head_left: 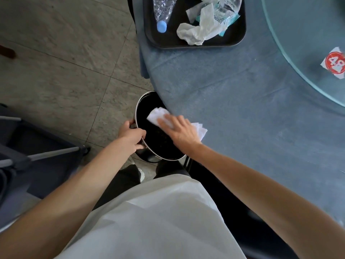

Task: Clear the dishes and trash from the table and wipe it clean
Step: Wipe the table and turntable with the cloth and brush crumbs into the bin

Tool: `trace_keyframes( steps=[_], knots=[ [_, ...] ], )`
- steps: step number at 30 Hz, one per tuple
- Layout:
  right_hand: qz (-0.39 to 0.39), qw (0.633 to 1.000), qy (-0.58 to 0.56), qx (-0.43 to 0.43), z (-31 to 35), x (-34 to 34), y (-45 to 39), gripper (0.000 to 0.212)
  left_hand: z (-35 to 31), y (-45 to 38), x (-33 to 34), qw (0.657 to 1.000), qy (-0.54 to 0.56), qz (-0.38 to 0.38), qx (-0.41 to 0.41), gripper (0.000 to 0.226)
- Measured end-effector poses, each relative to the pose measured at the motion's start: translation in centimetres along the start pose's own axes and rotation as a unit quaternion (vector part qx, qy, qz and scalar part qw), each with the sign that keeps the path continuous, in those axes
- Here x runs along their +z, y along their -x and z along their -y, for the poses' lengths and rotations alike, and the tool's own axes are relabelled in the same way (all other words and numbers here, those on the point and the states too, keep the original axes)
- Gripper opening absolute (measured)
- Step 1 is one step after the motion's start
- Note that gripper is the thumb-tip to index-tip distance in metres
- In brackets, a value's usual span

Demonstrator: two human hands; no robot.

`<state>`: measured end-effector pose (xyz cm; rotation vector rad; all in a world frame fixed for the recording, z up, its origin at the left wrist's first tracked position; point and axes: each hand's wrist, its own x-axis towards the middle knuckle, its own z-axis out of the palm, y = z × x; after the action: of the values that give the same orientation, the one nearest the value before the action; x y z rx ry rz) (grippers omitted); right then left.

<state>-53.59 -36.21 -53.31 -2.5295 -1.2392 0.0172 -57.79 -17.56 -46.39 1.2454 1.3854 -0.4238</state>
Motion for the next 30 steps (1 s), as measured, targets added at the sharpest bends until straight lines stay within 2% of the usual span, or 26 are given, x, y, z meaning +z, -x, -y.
trace_keyframes(
  steps=[2,5,9,11,14,17,21,24,26,30],
  knots=[
    [0.005,0.999,-0.037,-0.010,0.9,-0.2,-0.3,0.060,0.1,-0.1,0.0,1.000,0.005,0.000,-0.001,0.076],
    [-0.069,0.991,-0.070,0.089,-1.1,-2.0,-1.0,0.067,0.1,-0.1,-0.3,1.000,-0.001,0.004,-0.001,0.079],
    [-0.123,0.968,-0.007,0.218,-9.1,-6.2,-2.5,0.061,0.2,-0.3,-0.6,1.000,-0.015,0.002,0.001,0.075],
    [-0.126,0.949,0.016,0.289,-12.9,-7.7,-2.7,0.062,0.3,-0.3,-0.6,1.000,-0.015,0.003,0.001,0.075],
    [-0.077,0.933,0.036,0.351,-15.5,-7.8,-1.6,0.065,0.5,-0.3,-0.4,1.000,-0.008,0.001,0.005,0.075],
    [-0.039,0.940,0.079,0.329,-12.8,-5.3,-0.5,0.070,0.7,-0.1,-0.3,1.000,-0.004,-0.004,0.006,0.076],
    [-0.053,0.986,0.068,0.144,-4.5,0.1,1.0,0.070,1.1,-0.2,-0.2,1.000,0.013,-0.004,0.000,0.074],
    [-0.010,1.000,-0.001,0.024,1.0,1.3,1.0,0.063,1.5,-0.5,-0.2,1.000,0.026,-0.002,-0.006,0.071],
    [-0.011,0.998,-0.039,0.044,2.2,0.7,0.4,0.062,1.6,-0.7,-0.3,1.000,0.025,-0.002,-0.008,0.070],
    [-0.119,0.981,-0.060,0.144,-1.9,-3.1,-1.7,0.068,1.5,-0.8,-0.5,1.000,0.007,-0.006,-0.009,0.074]
  ],
)
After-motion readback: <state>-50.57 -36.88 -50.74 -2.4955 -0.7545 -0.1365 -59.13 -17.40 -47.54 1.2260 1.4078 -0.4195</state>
